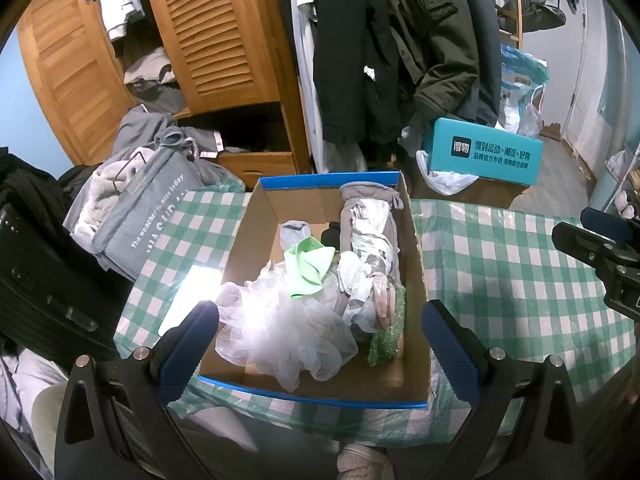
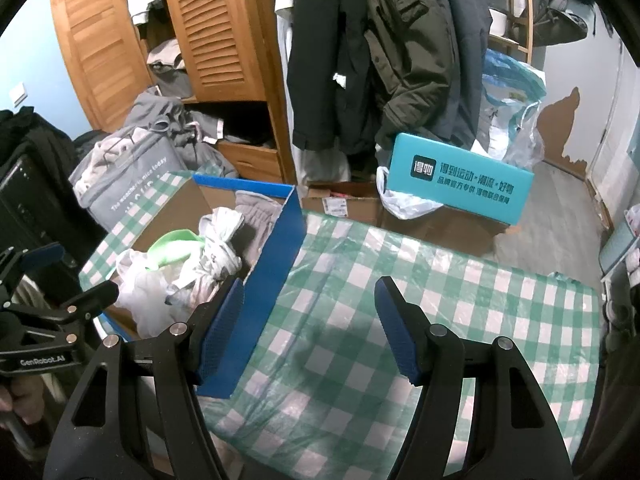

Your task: Organize soft objects

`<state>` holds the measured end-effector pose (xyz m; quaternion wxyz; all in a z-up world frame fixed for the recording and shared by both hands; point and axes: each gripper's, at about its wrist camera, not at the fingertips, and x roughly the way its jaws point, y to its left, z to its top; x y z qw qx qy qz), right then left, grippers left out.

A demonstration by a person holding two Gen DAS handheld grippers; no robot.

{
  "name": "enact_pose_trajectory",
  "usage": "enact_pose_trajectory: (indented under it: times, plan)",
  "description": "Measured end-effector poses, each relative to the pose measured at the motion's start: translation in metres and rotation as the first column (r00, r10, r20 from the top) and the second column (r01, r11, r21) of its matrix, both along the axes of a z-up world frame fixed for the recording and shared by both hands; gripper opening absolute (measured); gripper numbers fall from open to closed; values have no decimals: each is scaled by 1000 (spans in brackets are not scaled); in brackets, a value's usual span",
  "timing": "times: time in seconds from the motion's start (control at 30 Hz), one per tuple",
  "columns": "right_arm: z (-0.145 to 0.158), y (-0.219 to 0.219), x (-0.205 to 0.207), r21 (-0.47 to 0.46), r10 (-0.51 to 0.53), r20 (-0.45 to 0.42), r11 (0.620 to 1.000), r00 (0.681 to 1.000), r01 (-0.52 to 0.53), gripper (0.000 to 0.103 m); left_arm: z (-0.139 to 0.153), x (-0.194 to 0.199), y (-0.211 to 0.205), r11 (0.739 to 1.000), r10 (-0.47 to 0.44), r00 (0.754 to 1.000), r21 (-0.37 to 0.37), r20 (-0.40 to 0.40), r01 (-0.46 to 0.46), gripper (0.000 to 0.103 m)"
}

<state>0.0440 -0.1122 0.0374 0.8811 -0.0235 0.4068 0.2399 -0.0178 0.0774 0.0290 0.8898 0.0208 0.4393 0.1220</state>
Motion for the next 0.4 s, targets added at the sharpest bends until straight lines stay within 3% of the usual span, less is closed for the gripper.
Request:
enact_pose_trajectory:
  times: [0.4]
  plan:
    - [-3,-1,0,-2,-6,0,1000,1000,6,67,-8,4,-3,1000,-7,1000,3,-1,7,102]
